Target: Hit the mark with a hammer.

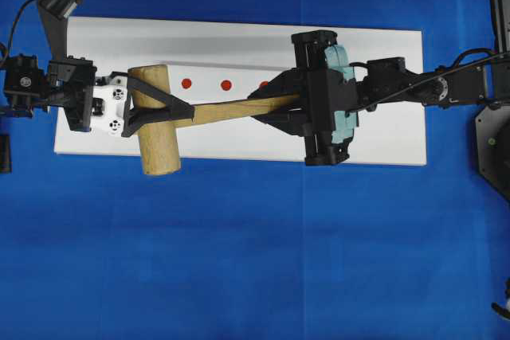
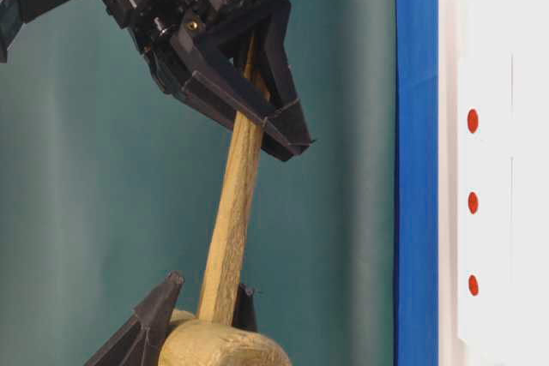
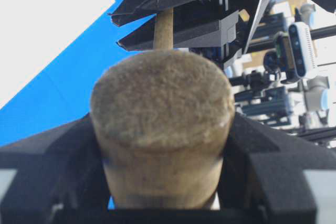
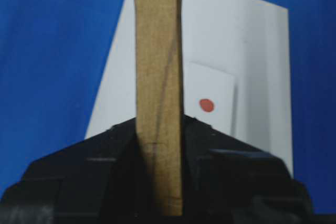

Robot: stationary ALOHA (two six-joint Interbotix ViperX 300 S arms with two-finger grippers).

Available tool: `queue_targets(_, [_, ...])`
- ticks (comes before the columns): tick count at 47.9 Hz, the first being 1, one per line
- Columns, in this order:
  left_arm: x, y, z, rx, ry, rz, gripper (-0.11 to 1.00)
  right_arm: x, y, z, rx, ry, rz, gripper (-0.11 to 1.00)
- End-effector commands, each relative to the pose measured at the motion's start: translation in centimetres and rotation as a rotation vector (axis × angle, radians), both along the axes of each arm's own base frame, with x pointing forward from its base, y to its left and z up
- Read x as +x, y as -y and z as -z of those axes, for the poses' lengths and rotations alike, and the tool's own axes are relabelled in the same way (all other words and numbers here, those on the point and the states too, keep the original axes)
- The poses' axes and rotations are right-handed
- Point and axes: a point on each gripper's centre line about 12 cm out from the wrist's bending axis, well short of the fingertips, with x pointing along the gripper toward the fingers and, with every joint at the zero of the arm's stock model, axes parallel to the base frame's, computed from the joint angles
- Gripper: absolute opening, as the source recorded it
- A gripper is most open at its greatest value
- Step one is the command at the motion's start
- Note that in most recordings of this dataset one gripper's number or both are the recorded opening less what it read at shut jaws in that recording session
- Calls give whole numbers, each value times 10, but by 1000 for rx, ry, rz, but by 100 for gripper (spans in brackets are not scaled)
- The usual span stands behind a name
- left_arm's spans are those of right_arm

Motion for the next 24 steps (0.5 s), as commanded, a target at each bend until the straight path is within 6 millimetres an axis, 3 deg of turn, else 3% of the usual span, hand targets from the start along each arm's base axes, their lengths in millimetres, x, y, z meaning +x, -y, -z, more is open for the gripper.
queue_targets(1, [6, 0, -20, 7, 61, 1, 44, 5, 0, -16, -1, 41, 0, 6])
queue_targets(10, [5, -1, -20, 15, 61, 0, 46, 4, 0, -17, 3, 45, 2, 7])
queue_targets(18, [0, -2, -20, 20, 61, -1, 87, 2, 0, -18, 17, 51, 11, 6])
queue_targets(24, [-8, -2, -17, 28, 41, 1, 84, -2, 0, -19, 33, 52, 17, 6])
